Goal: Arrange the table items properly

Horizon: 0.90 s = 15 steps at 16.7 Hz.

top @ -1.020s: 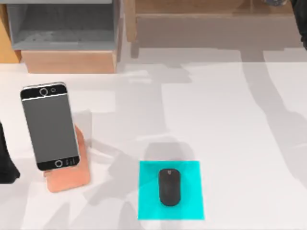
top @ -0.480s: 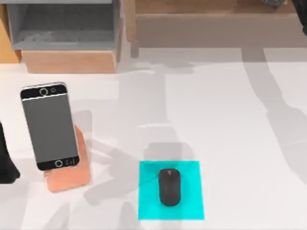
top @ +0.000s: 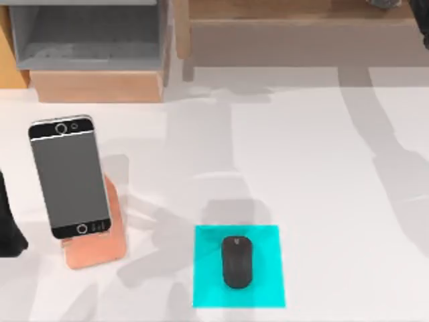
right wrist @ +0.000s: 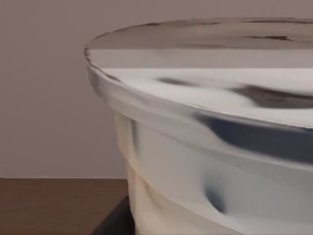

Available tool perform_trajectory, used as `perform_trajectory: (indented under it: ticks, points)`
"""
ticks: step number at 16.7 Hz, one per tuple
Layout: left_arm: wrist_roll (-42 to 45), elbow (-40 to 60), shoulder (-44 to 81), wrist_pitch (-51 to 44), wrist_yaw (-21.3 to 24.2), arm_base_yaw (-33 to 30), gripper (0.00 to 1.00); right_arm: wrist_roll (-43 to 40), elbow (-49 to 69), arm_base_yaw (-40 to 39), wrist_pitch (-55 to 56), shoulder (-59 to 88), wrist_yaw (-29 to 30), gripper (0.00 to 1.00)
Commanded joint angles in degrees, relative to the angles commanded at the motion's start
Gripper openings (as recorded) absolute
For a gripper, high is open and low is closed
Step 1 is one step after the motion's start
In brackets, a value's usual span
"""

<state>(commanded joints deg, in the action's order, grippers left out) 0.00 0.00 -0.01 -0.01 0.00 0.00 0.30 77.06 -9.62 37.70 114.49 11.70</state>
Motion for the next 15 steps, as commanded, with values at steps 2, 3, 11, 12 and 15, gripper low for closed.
perform_trajectory:
  ticks: [2, 3, 11, 12, 15]
  points:
    - [0.0, 0.0, 0.0, 0.0, 0.0, 0.0, 1.00, 0.0, 0.0, 0.0, 0.0, 0.0, 0.0, 0.00]
    - [0.0, 0.0, 0.0, 0.0, 0.0, 0.0, 1.00, 0.0, 0.0, 0.0, 0.0, 0.0, 0.0, 0.08]
    - [0.0, 0.0, 0.0, 0.0, 0.0, 0.0, 1.00, 0.0, 0.0, 0.0, 0.0, 0.0, 0.0, 0.68]
    - [0.0, 0.0, 0.0, 0.0, 0.0, 0.0, 1.00, 0.0, 0.0, 0.0, 0.0, 0.0, 0.0, 0.75]
    - [0.0, 0.0, 0.0, 0.0, 0.0, 0.0, 1.00, 0.0, 0.0, 0.0, 0.0, 0.0, 0.0, 0.98]
